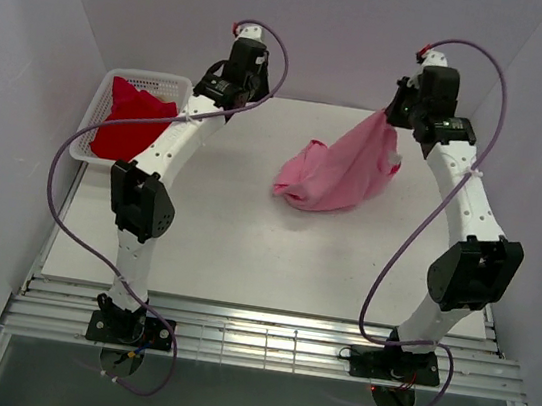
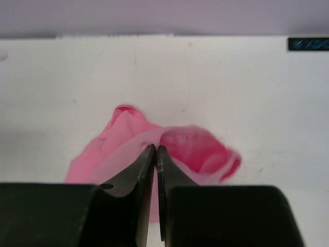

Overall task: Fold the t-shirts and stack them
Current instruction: Flatten out the tshirt

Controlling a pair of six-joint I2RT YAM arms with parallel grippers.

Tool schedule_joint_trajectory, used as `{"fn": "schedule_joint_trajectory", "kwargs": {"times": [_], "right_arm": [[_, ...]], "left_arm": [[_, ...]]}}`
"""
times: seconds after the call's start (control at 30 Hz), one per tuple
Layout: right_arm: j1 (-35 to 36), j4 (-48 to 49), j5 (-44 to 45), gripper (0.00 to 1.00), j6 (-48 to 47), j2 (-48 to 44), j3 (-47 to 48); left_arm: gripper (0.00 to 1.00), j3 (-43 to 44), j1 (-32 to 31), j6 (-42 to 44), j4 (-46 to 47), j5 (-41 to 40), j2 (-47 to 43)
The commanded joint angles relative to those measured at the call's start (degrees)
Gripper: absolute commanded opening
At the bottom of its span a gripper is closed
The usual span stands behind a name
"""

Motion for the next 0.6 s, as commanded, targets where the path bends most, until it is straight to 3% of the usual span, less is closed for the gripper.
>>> {"fn": "schedule_joint_trajectory", "kwargs": {"times": [0.0, 0.1, 0.2, 0.33, 0.47, 0.57], "right_arm": [[-2.32, -3.8, 0.53, 0.12, -2.31, -2.23, 8.09], [-2.32, -5.99, -4.2, 0.13, -2.4, -4.25, 8.81], [-1.53, -7.4, -6.77, 0.13, -0.56, -9.86, -0.48], [1.1, -11.52, -2.03, 0.13, 3.91, -20.58, -17.36], [3.04, -16.19, 5.43, 0.12, 9.11, -32.69, -31.25], [3.04, -16.45, 9.12, 0.13, 9.65, -36.15, -37.68]], "left_arm": [[0.0, -4.71, 2.77, -3.15, 1.98, -3.29, -7.48], [0.0, -15.33, 2.42, -4.37, 4.98, -1.18, -13.38], [0.0, -28.41, 0.93, -6.04, 7.09, -0.31, -20.05], [0.0, -40.4, -2.31, -8.68, 11.57, 5.14, -24.9], [0.0, -39.66, -7.59, -9.03, 12.19, 8.4, -20.35], [0.0, -31.43, -11.63, -7.98, 11.58, 10.68, -12.53]]}}
